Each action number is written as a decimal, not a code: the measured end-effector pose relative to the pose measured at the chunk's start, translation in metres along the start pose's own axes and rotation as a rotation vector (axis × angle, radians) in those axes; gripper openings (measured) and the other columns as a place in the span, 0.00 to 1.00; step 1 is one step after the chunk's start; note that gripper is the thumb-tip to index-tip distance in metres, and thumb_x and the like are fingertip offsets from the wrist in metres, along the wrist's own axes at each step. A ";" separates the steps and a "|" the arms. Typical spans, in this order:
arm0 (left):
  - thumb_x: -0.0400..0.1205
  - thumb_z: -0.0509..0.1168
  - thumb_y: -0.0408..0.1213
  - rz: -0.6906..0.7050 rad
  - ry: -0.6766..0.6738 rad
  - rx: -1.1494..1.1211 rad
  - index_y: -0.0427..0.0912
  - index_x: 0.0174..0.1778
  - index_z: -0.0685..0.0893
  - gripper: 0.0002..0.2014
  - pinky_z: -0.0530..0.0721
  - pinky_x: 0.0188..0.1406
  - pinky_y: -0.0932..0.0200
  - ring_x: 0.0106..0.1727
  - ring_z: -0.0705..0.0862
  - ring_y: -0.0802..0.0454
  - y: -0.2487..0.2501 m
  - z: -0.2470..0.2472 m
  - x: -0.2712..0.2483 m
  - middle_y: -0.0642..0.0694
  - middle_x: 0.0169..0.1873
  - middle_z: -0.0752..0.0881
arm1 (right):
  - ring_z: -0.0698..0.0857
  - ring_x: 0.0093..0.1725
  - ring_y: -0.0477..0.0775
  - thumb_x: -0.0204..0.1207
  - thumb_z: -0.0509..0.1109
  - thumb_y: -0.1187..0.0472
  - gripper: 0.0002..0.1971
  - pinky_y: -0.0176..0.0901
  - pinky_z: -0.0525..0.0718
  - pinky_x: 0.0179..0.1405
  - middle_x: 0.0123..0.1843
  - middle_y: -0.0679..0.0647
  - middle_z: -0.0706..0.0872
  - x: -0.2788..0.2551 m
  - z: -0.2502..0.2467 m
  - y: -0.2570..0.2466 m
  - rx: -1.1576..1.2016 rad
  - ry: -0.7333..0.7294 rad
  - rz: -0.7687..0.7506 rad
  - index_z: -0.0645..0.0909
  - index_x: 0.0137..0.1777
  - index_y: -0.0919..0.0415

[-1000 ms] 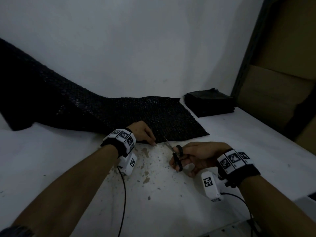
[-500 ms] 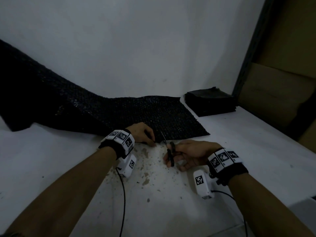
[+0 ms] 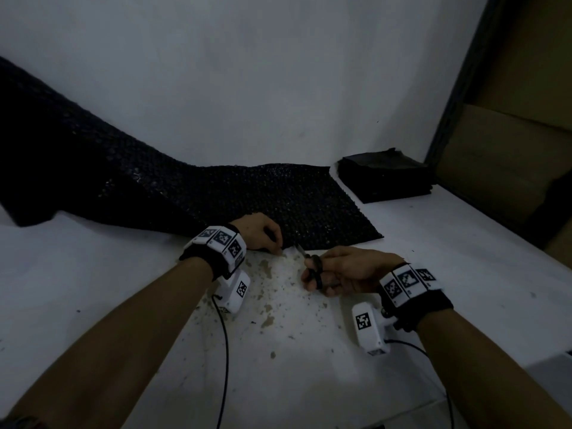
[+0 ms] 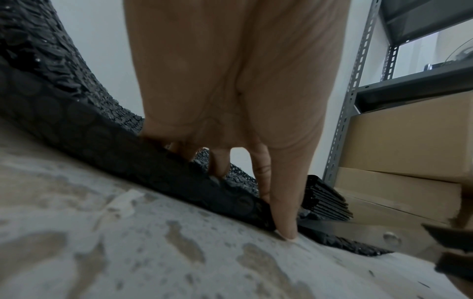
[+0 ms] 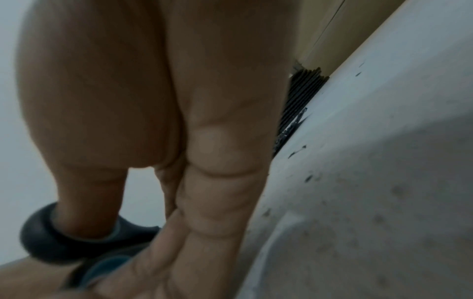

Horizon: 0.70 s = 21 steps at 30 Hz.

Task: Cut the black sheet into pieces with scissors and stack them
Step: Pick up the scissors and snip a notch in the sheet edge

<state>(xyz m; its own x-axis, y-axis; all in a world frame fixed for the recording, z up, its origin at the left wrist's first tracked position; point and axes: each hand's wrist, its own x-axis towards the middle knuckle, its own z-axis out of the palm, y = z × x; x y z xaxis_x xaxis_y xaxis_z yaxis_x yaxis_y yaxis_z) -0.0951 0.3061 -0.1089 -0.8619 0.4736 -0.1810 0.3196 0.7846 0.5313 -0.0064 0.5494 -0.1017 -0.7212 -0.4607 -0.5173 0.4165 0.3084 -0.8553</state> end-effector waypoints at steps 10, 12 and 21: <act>0.77 0.77 0.45 0.016 -0.007 -0.031 0.53 0.41 0.89 0.04 0.83 0.58 0.52 0.52 0.86 0.52 0.001 0.000 -0.003 0.53 0.46 0.89 | 0.83 0.37 0.53 0.75 0.68 0.36 0.32 0.43 0.85 0.41 0.48 0.59 0.90 0.002 -0.001 -0.008 -0.008 -0.070 0.062 0.85 0.60 0.68; 0.77 0.76 0.43 0.027 0.000 -0.048 0.53 0.41 0.88 0.04 0.83 0.55 0.53 0.49 0.85 0.54 0.001 0.000 -0.004 0.54 0.44 0.88 | 0.81 0.36 0.53 0.76 0.68 0.36 0.34 0.43 0.84 0.40 0.48 0.59 0.89 0.006 -0.001 -0.010 -0.020 -0.073 0.060 0.84 0.62 0.69; 0.84 0.69 0.40 0.045 0.008 -0.035 0.43 0.52 0.85 0.06 0.76 0.36 0.66 0.34 0.77 0.59 0.006 -0.002 -0.008 0.56 0.36 0.81 | 0.80 0.37 0.53 0.71 0.73 0.36 0.34 0.40 0.83 0.37 0.46 0.60 0.88 0.026 -0.006 -0.017 -0.002 -0.080 0.056 0.85 0.60 0.70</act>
<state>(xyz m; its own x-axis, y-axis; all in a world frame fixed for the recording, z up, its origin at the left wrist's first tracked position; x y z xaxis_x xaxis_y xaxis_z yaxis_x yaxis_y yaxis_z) -0.0875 0.3058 -0.1026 -0.8501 0.5049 -0.1497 0.3443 0.7480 0.5675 -0.0361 0.5373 -0.1003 -0.6503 -0.5082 -0.5648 0.4535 0.3368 -0.8252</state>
